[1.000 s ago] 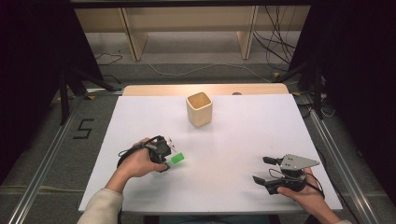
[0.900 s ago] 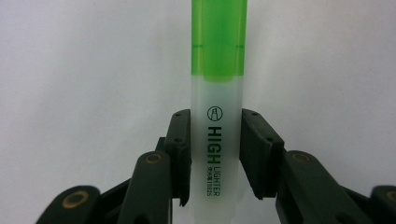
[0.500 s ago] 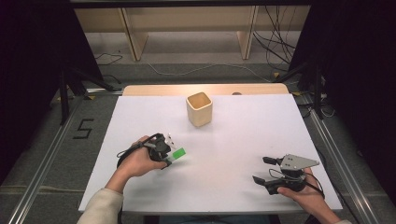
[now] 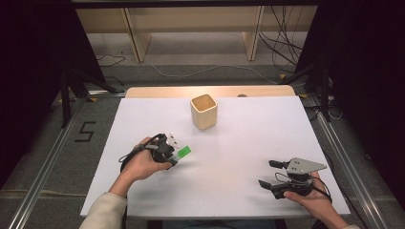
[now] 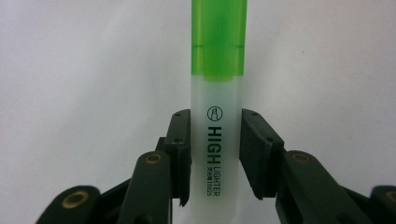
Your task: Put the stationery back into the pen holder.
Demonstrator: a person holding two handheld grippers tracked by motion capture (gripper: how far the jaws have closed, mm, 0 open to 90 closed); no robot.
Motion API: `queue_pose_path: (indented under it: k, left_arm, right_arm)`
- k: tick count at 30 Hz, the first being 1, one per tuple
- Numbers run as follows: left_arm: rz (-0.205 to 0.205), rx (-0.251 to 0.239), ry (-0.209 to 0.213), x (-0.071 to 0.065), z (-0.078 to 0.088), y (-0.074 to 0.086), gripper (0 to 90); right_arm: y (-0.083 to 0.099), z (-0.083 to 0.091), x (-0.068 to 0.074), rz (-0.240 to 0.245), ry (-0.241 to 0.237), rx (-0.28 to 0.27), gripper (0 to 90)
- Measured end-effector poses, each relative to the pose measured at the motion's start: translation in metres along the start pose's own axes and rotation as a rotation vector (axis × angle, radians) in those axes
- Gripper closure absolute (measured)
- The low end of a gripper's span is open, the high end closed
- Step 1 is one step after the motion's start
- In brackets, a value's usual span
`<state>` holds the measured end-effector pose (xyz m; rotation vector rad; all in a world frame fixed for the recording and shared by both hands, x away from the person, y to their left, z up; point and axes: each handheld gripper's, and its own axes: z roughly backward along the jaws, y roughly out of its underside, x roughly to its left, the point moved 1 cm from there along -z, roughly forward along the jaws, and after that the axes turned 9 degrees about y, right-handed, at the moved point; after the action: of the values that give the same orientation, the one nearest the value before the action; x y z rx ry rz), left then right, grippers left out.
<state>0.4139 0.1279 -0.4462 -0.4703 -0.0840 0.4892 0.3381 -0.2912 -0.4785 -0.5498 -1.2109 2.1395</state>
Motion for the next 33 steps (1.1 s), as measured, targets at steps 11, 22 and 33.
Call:
queue_pose_path:
  k: [11,22,33]
  left_arm:
    - [0.056,-0.133,-0.078,0.0047,0.0051,-0.0021,66.2]
    - [0.097,-0.232,-0.111,0.0075,0.0054,-0.0027,66.2]
    - [0.131,-0.374,-0.171,0.0095,0.0052,-0.0050,66.2]
  right_arm:
    - [0.0001,0.0000,0.0001,0.001,-0.001,-0.001,17.4]
    - [0.0000,0.0000,0.0002,0.000,-0.001,0.000,17.4]
    - [0.0001,-0.0003,0.0002,0.002,-0.003,0.000,17.4]
